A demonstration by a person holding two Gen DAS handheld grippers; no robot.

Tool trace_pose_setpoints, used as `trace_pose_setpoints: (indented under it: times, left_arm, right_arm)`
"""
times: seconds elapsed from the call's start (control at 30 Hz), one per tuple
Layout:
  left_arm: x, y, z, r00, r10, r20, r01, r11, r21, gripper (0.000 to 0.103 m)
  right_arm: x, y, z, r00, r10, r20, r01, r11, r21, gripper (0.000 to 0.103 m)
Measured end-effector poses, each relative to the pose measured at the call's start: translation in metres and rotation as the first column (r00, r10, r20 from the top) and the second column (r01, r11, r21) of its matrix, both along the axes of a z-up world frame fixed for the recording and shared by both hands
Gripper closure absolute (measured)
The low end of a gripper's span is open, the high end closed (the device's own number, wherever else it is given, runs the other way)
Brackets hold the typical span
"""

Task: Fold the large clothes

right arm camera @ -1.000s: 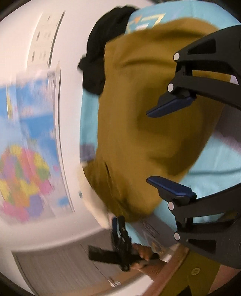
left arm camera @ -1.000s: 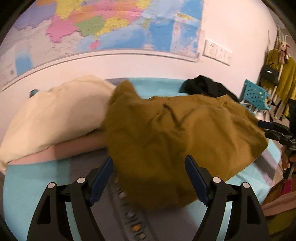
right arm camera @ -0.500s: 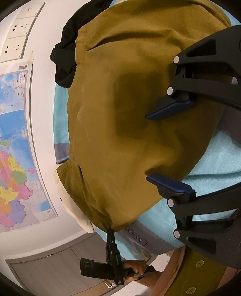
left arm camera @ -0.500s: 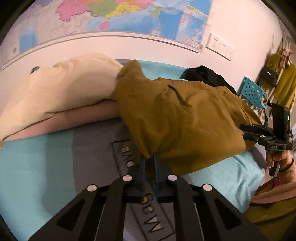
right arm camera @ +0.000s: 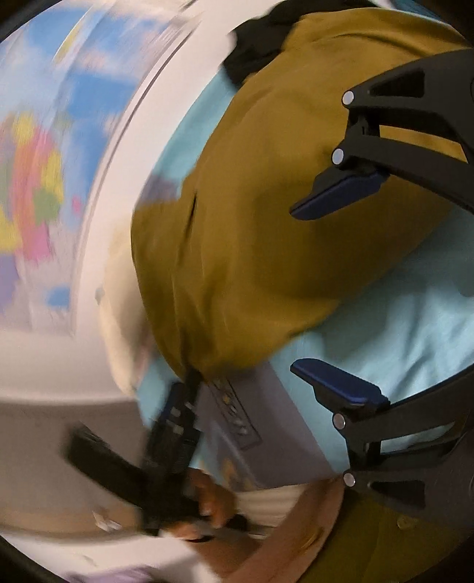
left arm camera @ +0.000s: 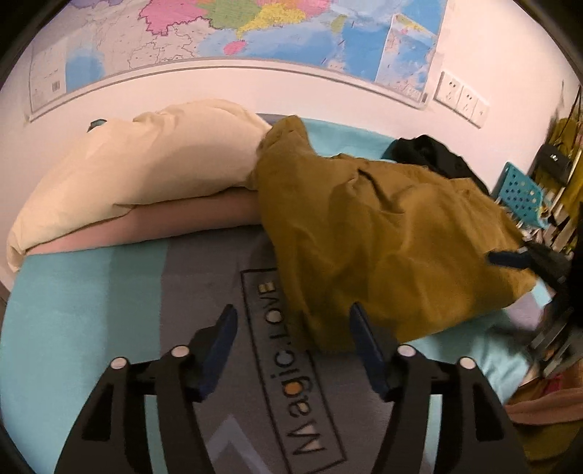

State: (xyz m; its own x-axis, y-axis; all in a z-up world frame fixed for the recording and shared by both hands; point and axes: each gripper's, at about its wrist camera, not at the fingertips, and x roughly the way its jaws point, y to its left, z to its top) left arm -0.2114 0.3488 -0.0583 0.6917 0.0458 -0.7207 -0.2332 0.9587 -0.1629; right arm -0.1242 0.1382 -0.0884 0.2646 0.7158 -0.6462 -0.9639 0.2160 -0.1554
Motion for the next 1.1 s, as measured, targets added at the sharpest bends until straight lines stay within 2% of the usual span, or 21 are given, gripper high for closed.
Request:
trace_pose_setpoints:
  times: [0.07,0.17,0.2,0.23,0.27,0.33,0.4,0.43,0.47,0.6,0.67,0.77,0.9,0.97,1.07,1.1]
  left_arm:
    - [-0.003,-0.005,0.001,1.000,-0.008,0.008,0.008,1.000,-0.002,0.034]
    - [-0.008,-0.010,0.001,1.000,-0.024,0.020,0.024,0.999,-0.021,0.032]
    - [-0.009,-0.011,0.000,1.000,-0.023,0.020,0.024,0.999,-0.030,0.029]
    - [-0.010,-0.011,-0.002,1.000,-0.025,0.019,0.026,0.999,-0.043,0.029]
    - [-0.010,-0.012,-0.003,0.999,-0.032,0.020,0.033,0.998,-0.058,0.029]
    - [-0.010,-0.014,-0.008,0.999,-0.049,0.023,0.051,0.994,-0.098,0.029]
    - [-0.007,-0.016,-0.012,0.998,-0.065,0.020,0.067,0.988,-0.138,0.029]
    - [-0.005,-0.017,-0.014,0.997,-0.075,0.017,0.077,0.983,-0.166,0.028]
    - [-0.003,-0.018,-0.017,0.996,-0.085,0.016,0.087,0.978,-0.190,0.028]
    - [0.010,-0.020,-0.022,0.992,-0.112,0.050,0.122,0.946,-0.300,0.028]
    - [0.020,-0.016,-0.023,0.990,-0.110,0.084,0.134,0.911,-0.391,0.026]
    - [0.036,-0.008,-0.028,0.989,-0.096,0.115,0.142,0.848,-0.510,0.026]
    - [0.049,0.005,-0.032,0.990,-0.032,0.141,0.110,0.798,-0.592,0.025]
    - [0.054,0.009,-0.034,0.990,-0.003,0.139,0.088,0.789,-0.609,0.025]
    - [0.063,0.011,-0.038,0.994,0.018,0.106,0.049,0.797,-0.602,0.025]
    - [0.068,0.010,-0.040,0.995,0.023,0.093,0.036,0.807,-0.590,0.025]
  right_arm:
    - [-0.009,0.019,-0.010,0.998,0.033,0.049,-0.030,0.998,-0.055,0.022]
    - [-0.019,0.044,-0.028,0.975,0.045,0.219,-0.012,0.989,-0.149,0.022]
    - [-0.020,0.048,-0.032,0.967,0.041,0.251,0.000,0.987,-0.160,0.023]
    - [-0.020,0.051,-0.034,0.960,0.037,0.279,0.010,0.986,-0.166,0.029]
    - [-0.017,0.053,-0.035,0.956,0.030,0.291,0.018,0.987,-0.162,0.039]
    - [-0.007,0.053,-0.031,0.967,0.003,0.254,0.034,0.989,-0.143,0.052]
    - [0.003,0.049,-0.020,0.984,-0.004,0.176,0.023,0.994,-0.108,0.067]
    - [0.005,0.048,-0.015,0.989,-0.012,0.149,0.025,0.996,-0.089,0.077]
    - [0.009,0.045,-0.009,0.993,-0.030,0.114,0.037,0.997,-0.062,0.080]
    - [0.028,0.035,0.010,0.997,-0.063,-0.038,0.064,0.998,0.020,0.081]
    - [0.033,0.032,0.012,0.994,-0.069,-0.087,0.073,0.997,0.039,0.080]
    - [0.031,0.032,0.009,0.992,-0.072,-0.106,0.076,0.996,0.036,0.079]
    - [0.032,0.031,0.007,0.986,-0.071,-0.149,0.078,0.996,0.038,0.075]
    - [0.032,0.024,0.008,0.980,-0.074,-0.186,0.085,0.995,0.048,0.068]
    - [0.030,0.001,0.012,0.963,-0.062,-0.264,0.089,0.992,0.091,0.060]
    - [0.032,-0.016,0.016,0.948,-0.066,-0.312,0.109,0.987,0.121,0.058]
